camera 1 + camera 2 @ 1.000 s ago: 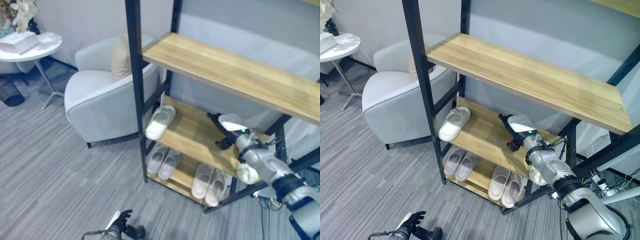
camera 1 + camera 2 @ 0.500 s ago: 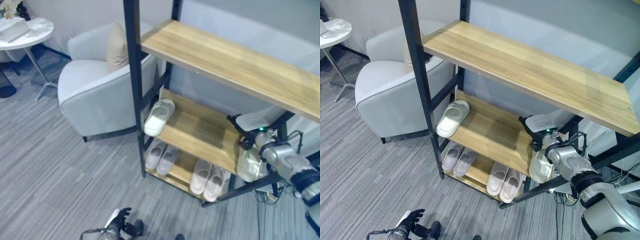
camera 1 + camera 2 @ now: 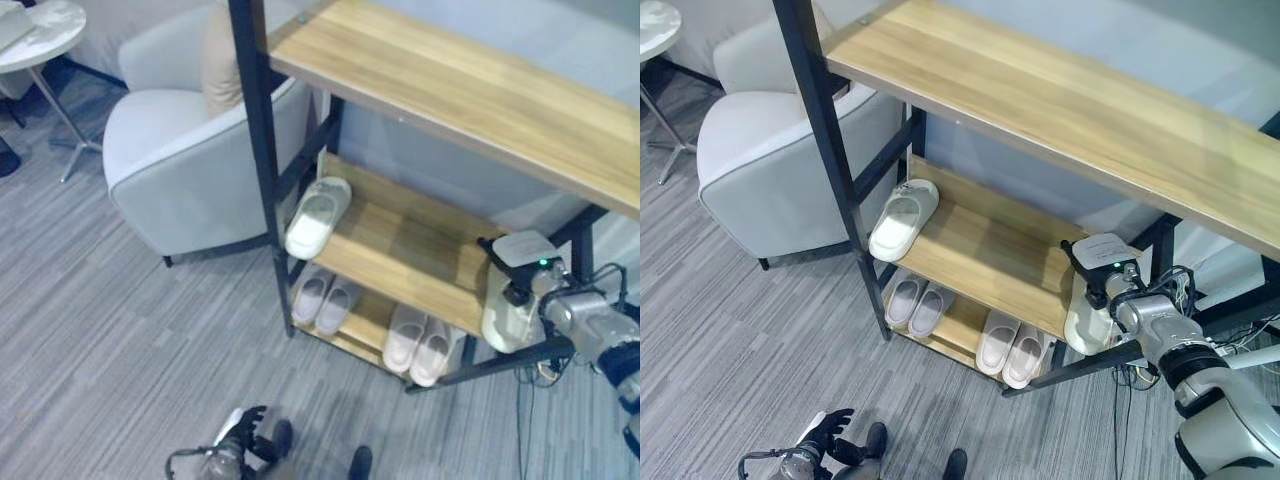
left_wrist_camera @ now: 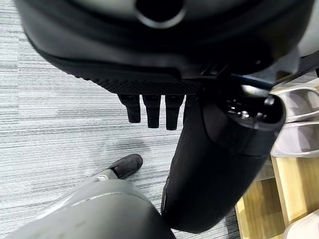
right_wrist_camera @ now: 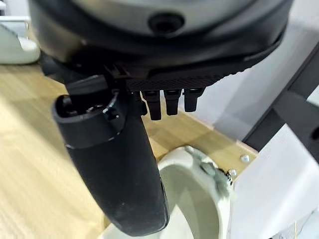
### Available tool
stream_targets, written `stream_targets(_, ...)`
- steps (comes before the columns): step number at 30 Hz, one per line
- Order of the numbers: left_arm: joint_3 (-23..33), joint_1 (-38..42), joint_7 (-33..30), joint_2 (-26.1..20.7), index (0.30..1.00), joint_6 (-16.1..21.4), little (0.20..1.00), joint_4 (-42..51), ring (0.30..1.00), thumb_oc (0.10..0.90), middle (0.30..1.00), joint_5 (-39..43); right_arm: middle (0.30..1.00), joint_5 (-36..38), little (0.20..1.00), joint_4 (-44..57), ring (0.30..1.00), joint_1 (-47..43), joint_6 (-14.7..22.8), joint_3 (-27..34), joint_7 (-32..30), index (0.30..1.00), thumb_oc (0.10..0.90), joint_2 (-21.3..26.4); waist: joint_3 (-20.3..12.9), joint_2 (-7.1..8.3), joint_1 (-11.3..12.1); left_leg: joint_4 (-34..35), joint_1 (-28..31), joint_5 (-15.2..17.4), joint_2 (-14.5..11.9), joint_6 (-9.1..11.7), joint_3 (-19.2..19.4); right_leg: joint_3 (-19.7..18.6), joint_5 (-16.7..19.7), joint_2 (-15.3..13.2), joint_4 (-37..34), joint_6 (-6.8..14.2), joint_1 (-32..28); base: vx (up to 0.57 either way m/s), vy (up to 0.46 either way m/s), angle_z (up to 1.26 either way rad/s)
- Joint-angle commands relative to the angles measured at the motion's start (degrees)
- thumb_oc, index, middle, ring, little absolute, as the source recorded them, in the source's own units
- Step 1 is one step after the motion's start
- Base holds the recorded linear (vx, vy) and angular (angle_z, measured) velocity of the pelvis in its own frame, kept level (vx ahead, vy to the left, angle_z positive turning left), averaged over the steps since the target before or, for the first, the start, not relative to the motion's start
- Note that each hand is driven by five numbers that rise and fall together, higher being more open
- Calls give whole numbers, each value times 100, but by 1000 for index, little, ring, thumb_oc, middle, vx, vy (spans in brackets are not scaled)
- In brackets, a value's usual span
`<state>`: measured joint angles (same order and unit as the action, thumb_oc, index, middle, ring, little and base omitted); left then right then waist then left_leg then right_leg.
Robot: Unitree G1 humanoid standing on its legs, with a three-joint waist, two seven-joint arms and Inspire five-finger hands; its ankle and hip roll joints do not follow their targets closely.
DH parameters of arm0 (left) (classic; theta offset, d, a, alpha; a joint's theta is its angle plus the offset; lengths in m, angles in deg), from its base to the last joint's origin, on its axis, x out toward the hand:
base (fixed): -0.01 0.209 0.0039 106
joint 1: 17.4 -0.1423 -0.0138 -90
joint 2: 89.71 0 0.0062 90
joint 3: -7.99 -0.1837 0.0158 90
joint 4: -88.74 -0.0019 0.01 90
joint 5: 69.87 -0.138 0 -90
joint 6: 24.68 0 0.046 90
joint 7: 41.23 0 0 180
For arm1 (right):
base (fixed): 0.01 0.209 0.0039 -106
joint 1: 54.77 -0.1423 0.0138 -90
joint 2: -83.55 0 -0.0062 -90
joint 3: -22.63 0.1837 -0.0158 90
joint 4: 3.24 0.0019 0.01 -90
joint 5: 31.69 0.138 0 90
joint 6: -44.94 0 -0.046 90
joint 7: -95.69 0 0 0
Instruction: Arrange the slippers neatly on the shoe rack.
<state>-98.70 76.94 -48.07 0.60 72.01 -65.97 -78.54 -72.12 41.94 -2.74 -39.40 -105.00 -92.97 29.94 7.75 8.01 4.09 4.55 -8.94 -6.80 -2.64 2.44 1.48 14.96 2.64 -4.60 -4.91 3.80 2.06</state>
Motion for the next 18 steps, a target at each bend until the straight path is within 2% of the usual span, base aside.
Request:
stream_targets(1,-421,-10,18,279,900,131,900,-169,900,800,900,172,900,16,900,216,900,-339,-341,212,-176,900,800,846,-156,-78,120,45,194,589,40,198,183,-45,-262,-159,178,534,123,0,0,0)
stream_targets(10,-407,-3,42,264,900,131,900,-142,900,800,900,190,900,-42,900,128,900,-285,-363,198,-56,900,800,917,-117,-86,106,45,145,593,62,189,183,-68,-225,-194,165,550,187,0,0,0)
stream_targets(11,-399,-9,45,268,900,133,900,-143,900,800,900,195,761,-42,761,120,761,-258,-365,209,-45,761,707,923,-114,-92,107,45,138,591,62,190,187,-67,-223,-196,165,551,197,0,0,0)
stream_targets(12,-401,-10,46,267,900,133,900,-143,900,800,900,195,681,-43,681,121,681,-254,-365,213,-44,681,654,923,-116,-91,108,45,136,591,61,190,187,-67,-223,-195,165,551,199,0,0,0)
stream_targets(13,-379,1,45,254,900,125,900,-122,900,800,900,203,345,-49,345,115,345,-218,-382,230,-26,345,430,943,-106,-88,112,45,121,592,68,191,184,-58,-210,-205,163,555,212,0,0,0)
stream_targets(14,-376,-1,43,251,900,122,900,-128,900,800,900,195,300,-42,300,107,300,-192,-379,250,-26,300,400,944,-103,-89,109,45,117,592,72,191,178,-62,-207,-208,159,557,214,0,0,0)
stream_targets(18,-339,-26,48,237,900,111,900,-151,900,800,900,162,300,-14,300,165,300,-96,-387,373,-23,300,400,917,-115,-82,111,45,114,601,78,190,178,-59,-195,-220,136,564,212,0,0,0)
